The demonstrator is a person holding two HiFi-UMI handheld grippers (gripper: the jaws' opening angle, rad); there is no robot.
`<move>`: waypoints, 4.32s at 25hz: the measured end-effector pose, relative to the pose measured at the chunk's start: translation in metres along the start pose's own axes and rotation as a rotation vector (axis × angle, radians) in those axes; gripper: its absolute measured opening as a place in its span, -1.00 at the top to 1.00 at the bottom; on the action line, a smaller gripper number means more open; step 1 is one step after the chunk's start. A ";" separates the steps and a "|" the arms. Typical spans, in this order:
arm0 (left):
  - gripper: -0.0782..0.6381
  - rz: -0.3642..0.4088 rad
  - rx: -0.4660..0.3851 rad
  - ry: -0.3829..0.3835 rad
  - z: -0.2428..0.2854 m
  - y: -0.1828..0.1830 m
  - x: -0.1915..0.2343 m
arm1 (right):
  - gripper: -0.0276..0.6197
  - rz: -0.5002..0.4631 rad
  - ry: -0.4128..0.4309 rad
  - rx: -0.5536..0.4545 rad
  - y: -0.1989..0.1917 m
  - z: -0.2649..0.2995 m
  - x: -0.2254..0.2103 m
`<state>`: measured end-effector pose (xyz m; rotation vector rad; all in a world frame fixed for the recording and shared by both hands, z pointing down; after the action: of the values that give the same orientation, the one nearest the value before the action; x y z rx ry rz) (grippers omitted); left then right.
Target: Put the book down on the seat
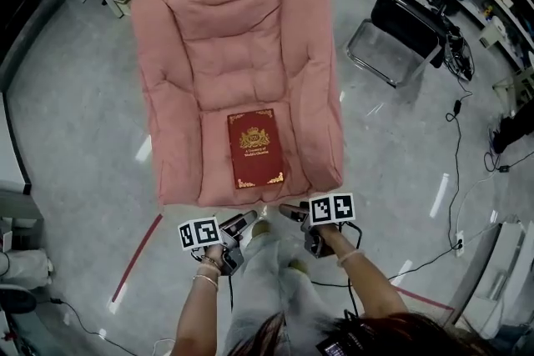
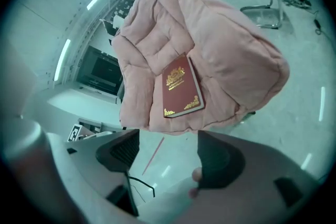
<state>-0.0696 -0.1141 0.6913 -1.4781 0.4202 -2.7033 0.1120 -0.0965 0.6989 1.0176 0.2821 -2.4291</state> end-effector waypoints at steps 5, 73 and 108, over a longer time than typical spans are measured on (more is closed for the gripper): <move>0.10 0.084 -0.052 0.057 -0.012 -0.010 -0.030 | -0.18 -0.079 0.033 -0.036 -0.011 -0.029 0.018; 0.75 0.849 -0.366 0.116 -0.327 -0.107 -0.263 | 0.61 -0.636 0.152 -0.507 -0.244 -0.231 0.248; 0.79 0.839 -0.399 0.174 -0.360 -0.188 -0.278 | 0.87 -0.732 -0.029 -0.732 -0.346 -0.289 0.241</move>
<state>-0.1979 0.1895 0.3254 -0.8089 1.3003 -2.1134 -0.0339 0.2206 0.3252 0.5851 1.6244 -2.5457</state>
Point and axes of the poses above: the fingertips, and each gripper's own axes: z forward along the fingers, x to its left, y out of its top, the point moved 4 cm from there along -z, backward along the fingers, and after that the axes turned 12 degrees about z, right-handed, at the moved point
